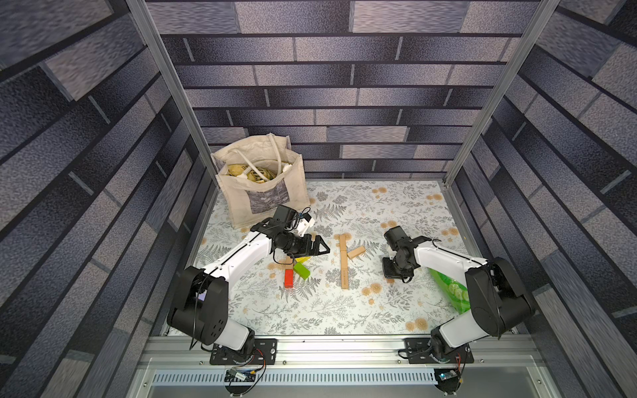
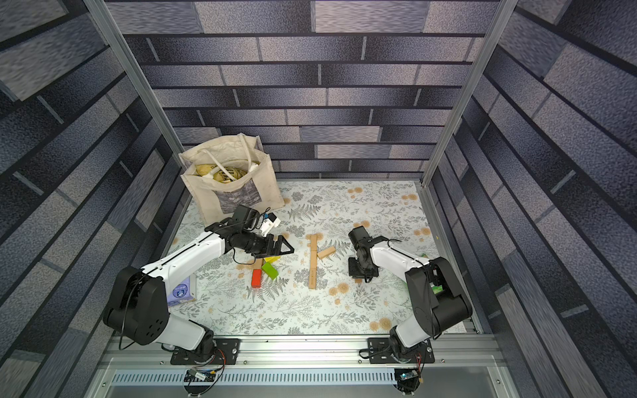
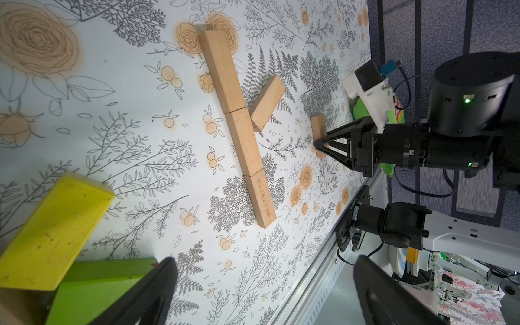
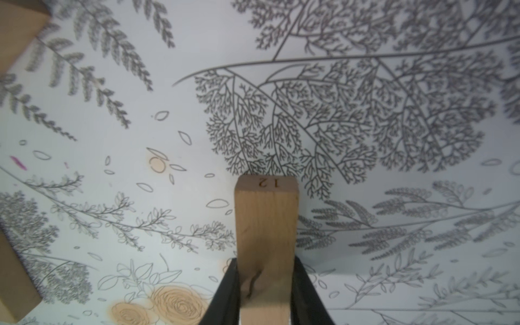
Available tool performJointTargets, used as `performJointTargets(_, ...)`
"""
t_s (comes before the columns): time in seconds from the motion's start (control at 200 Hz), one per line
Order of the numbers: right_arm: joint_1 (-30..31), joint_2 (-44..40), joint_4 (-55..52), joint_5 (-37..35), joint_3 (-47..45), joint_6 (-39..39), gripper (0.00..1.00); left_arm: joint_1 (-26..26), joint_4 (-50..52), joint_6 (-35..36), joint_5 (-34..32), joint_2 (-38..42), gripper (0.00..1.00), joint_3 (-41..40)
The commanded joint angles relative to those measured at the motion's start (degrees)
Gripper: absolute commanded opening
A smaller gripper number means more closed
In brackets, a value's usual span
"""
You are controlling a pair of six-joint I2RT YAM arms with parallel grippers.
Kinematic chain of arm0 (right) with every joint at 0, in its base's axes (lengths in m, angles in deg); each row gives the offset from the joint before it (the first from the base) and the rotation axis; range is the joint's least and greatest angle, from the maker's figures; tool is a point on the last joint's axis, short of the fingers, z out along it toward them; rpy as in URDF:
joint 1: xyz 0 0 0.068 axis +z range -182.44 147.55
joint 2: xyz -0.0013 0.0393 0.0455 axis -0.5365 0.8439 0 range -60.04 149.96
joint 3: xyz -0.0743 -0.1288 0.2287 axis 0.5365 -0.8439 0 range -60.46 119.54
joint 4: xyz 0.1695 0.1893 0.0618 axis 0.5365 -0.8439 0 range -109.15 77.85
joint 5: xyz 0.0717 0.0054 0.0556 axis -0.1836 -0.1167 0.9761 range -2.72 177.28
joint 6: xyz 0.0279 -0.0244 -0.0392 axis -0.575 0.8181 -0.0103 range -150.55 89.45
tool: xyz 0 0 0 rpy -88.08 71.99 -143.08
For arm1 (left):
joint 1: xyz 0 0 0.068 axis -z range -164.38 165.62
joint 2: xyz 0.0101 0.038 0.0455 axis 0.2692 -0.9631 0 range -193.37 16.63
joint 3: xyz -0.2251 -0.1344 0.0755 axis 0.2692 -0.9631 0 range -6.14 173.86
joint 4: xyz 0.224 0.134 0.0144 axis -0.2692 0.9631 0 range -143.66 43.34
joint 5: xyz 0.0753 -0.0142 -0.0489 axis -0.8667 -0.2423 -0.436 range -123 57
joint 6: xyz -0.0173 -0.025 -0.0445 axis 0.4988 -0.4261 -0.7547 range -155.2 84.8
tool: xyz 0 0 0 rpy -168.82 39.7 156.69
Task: Assemble the letter k with building blocks
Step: Pick up the building block from the center of the board, then assemble the building block at the center of the board.
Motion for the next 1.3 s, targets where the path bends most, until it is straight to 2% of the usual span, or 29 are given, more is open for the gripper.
performJointTargets(0.0,-0.16,-0.64,0.12,1.52,0.98,1.32,0.23,0.41,-0.38,-0.71,-0.34,-0.33,1.00,0.07)
performJointTargets(0.205,0.65,-4.21,0.85,6.48,0.97,8.88,0.22,0.67,-1.50,-1.16,-0.21,-0.74,1.00,-0.12)
performJointTargets(0.326,2.16,-4.73,2.11,9.90,1.71,10.56,0.23,0.94,-1.73,-1.19,-0.33,-1.19,1.00,-0.12)
performJointTargets(0.842,9.60,3.23,-3.31,3.67,9.95,18.25,0.24,-1.49,-0.27,0.75,1.99,-2.62,1.00,0.10)
performJointTargets(1.297,11.06,9.89,-3.47,7.01,16.17,22.10,0.24,-3.50,1.13,2.31,2.33,-1.56,1.00,-0.98)
